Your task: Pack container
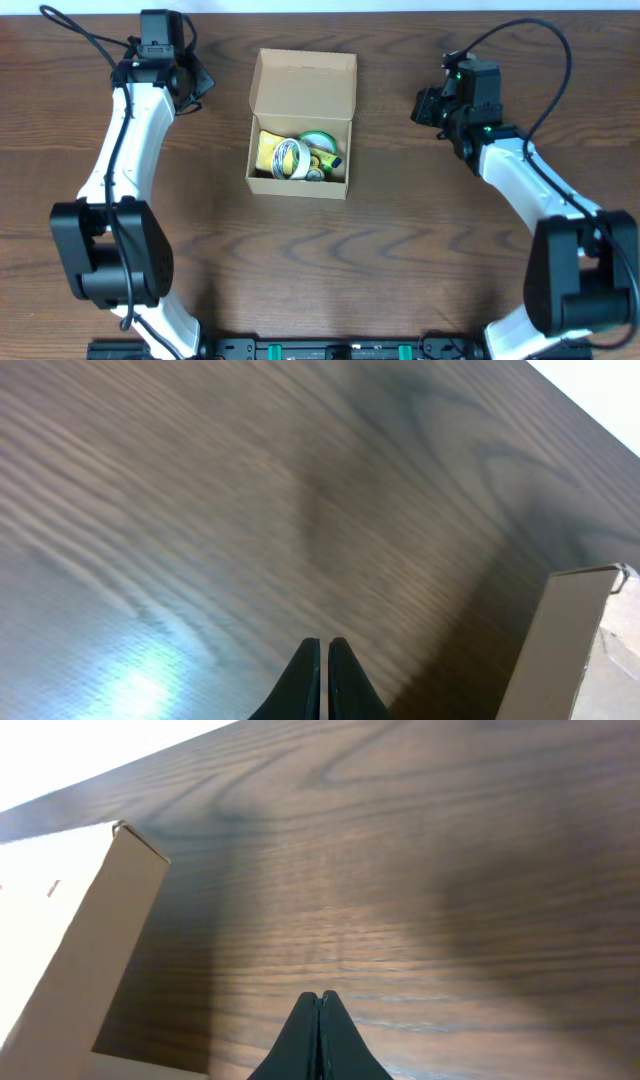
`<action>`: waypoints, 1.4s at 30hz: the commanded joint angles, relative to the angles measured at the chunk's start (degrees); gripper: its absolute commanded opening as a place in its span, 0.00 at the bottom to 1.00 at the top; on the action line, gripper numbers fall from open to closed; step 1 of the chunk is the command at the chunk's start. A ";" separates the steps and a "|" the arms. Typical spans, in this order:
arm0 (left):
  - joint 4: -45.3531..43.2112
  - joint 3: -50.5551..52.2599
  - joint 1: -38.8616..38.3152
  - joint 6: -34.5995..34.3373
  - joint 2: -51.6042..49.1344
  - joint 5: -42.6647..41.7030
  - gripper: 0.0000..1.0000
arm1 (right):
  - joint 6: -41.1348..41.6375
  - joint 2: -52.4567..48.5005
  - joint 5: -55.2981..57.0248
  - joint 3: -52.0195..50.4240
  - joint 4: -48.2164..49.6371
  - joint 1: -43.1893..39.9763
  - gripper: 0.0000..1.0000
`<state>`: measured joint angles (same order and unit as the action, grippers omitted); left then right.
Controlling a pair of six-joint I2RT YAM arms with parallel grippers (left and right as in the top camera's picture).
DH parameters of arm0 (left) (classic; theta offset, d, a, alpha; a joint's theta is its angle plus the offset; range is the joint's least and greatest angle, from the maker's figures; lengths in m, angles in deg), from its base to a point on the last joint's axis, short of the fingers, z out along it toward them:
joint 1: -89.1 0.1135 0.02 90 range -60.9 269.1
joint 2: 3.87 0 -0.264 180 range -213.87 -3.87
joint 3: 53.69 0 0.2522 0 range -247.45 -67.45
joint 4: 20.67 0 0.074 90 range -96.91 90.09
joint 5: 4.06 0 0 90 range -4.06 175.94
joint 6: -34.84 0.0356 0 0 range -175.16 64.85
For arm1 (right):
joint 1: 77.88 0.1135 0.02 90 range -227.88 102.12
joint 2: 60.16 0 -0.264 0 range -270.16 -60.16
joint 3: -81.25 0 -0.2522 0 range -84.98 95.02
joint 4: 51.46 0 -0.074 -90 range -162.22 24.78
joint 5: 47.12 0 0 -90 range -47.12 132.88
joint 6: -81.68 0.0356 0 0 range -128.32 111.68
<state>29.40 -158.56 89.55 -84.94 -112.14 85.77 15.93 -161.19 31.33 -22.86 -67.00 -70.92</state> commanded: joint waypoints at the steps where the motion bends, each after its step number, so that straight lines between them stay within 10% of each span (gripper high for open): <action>1: -1.79 -0.87 1.57 -0.20 -2.34 -9.86 0.05 | 7.34 -3.58 -8.15 0.76 2.25 -1.38 0.01; 16: -11.28 -0.90 4.79 -0.76 -17.92 -47.10 0.06 | 25.38 -16.13 -22.03 0.76 19.91 0.00 0.01; 42: -23.54 -0.94 3.89 -3.67 -21.05 -66.38 0.06 | 31.82 -24.35 -26.67 9.88 33.14 6.64 0.01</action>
<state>6.13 -158.56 93.02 -89.63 -132.03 23.74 49.09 -185.37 6.00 -13.87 -33.84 -65.08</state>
